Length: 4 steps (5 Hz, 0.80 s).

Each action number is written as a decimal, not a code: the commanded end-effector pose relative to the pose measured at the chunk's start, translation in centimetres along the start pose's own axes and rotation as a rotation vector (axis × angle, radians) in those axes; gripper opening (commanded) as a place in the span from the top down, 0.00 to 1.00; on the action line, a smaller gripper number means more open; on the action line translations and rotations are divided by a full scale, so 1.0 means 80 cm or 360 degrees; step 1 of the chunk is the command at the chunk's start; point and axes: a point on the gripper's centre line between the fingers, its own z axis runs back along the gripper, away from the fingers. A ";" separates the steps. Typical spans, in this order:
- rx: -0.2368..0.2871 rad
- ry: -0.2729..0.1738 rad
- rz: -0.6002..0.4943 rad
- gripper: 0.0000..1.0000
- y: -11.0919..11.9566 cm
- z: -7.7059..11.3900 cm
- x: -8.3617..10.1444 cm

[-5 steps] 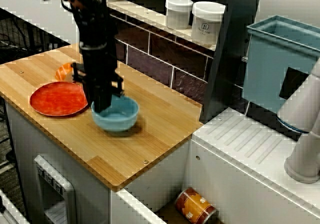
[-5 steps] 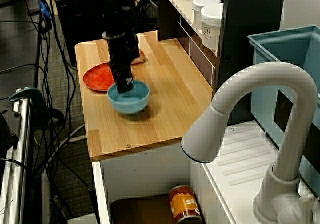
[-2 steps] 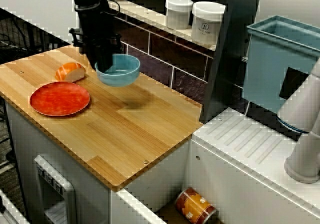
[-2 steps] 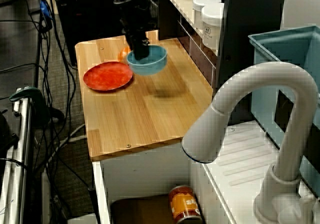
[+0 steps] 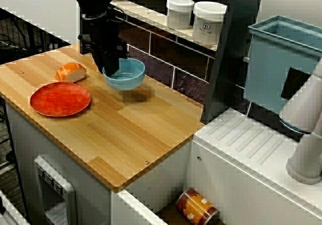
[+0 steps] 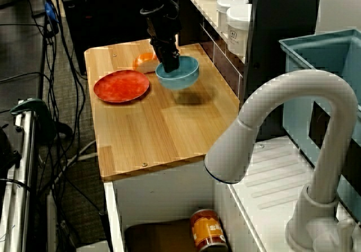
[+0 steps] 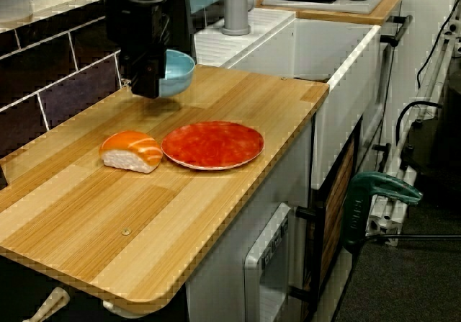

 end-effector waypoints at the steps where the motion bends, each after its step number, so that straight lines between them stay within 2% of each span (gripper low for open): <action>1: 0.0069 -0.0055 -0.0049 0.99 0.001 0.015 0.000; 2: 0.0084 -0.0036 -0.0066 0.00 0.003 0.018 -0.003; 4: 0.0066 -0.0025 -0.0034 0.00 0.013 0.024 -0.001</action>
